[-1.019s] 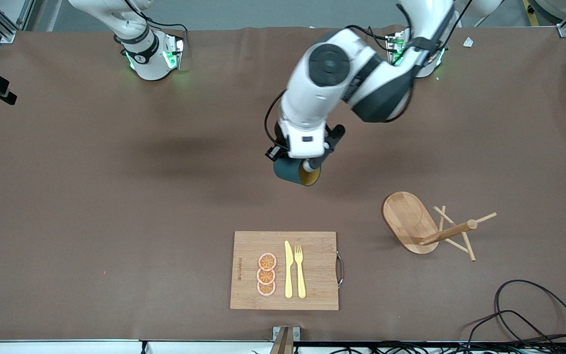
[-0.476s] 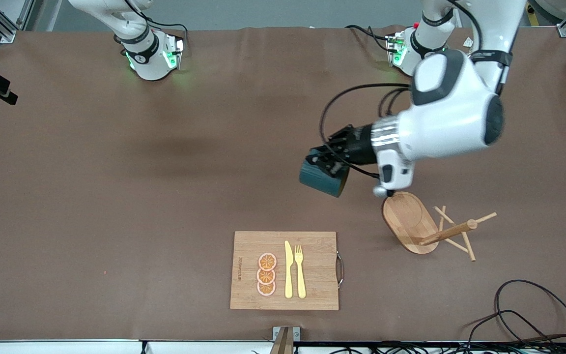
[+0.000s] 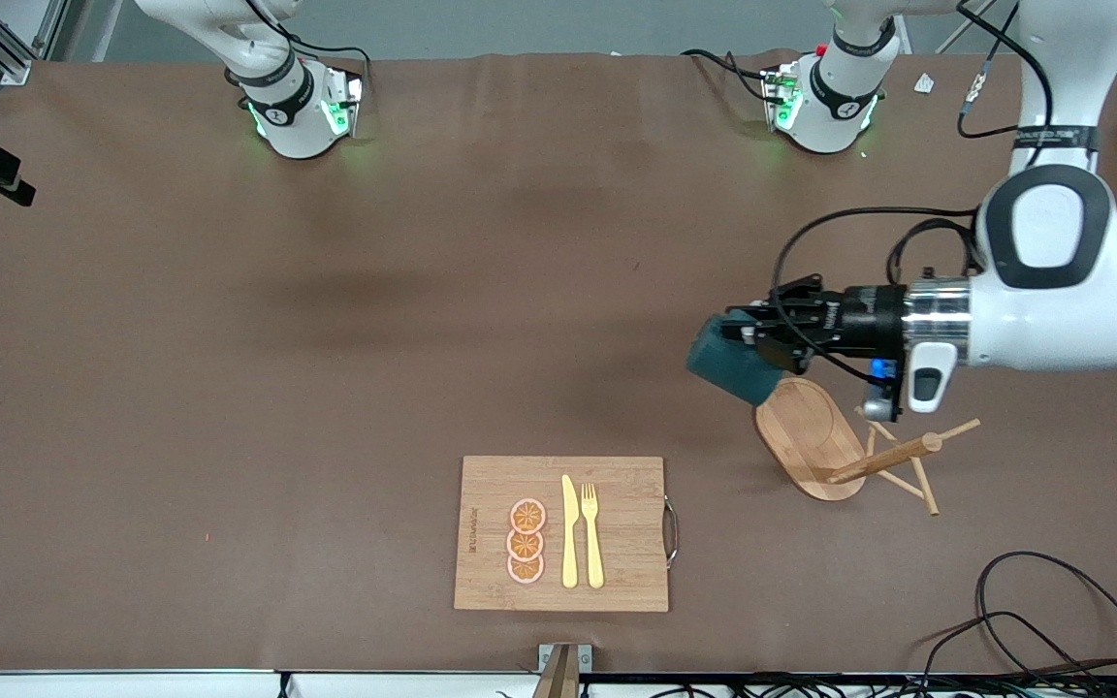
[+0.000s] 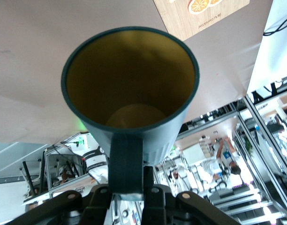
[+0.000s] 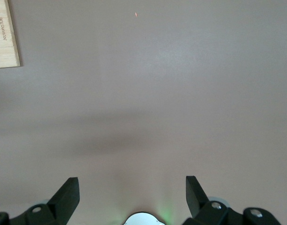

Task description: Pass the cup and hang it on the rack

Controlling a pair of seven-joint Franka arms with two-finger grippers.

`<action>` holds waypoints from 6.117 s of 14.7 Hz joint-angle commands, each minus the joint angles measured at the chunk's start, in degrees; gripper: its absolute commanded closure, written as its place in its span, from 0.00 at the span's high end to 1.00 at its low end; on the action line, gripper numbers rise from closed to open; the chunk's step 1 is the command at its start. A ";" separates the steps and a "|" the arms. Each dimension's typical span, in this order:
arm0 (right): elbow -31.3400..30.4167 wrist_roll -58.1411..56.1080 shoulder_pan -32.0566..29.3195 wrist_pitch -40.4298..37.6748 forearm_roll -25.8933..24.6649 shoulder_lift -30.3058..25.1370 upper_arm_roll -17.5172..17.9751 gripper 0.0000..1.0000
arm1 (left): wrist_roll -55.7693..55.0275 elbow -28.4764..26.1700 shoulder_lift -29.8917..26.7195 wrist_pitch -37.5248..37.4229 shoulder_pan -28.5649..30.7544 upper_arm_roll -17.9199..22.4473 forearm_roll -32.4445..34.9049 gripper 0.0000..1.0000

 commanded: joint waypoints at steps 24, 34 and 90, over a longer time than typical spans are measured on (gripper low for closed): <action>-1.51 -0.83 0.18 -0.52 0.07 -1.33 0.06 1.00 | 23.21 3.64 11.22 -14.37 17.22 0.06 -0.23 0.01; -1.51 -0.83 0.27 -0.52 0.07 -1.33 0.06 1.00 | 26.29 5.48 14.56 -15.51 19.16 0.15 0.30 0.08; -1.60 -0.92 0.27 -0.34 -0.01 -1.33 0.24 1.00 | 40.43 6.62 -18.40 -4.26 -3.43 7.35 60.68 1.00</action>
